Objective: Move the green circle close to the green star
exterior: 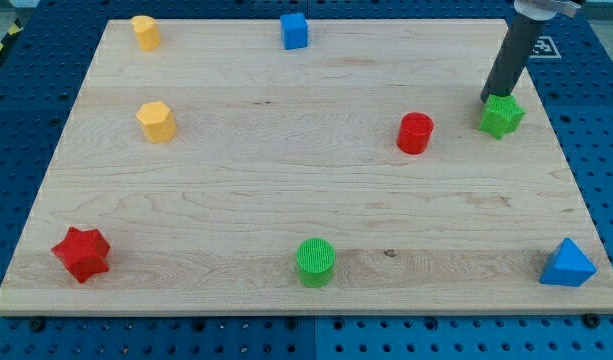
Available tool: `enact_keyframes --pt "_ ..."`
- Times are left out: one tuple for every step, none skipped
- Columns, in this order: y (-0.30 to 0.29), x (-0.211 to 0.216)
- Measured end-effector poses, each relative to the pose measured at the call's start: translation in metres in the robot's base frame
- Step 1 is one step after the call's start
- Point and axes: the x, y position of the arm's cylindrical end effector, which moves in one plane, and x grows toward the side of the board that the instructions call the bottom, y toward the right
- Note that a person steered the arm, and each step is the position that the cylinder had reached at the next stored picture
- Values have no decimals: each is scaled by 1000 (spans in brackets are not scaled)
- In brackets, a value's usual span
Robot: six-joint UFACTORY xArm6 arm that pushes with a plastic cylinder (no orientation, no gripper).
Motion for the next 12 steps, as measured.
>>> enact_keyframes --pt "-48 0" --pt "-119 0" --pt "-185 23" --pt "-206 88" --pt "-224 153" --pt "-267 206" --pt "-297 233" --pt "-294 255" --pt "-283 258" --pt "-283 257" --pt "-262 254" --pt "-238 252"
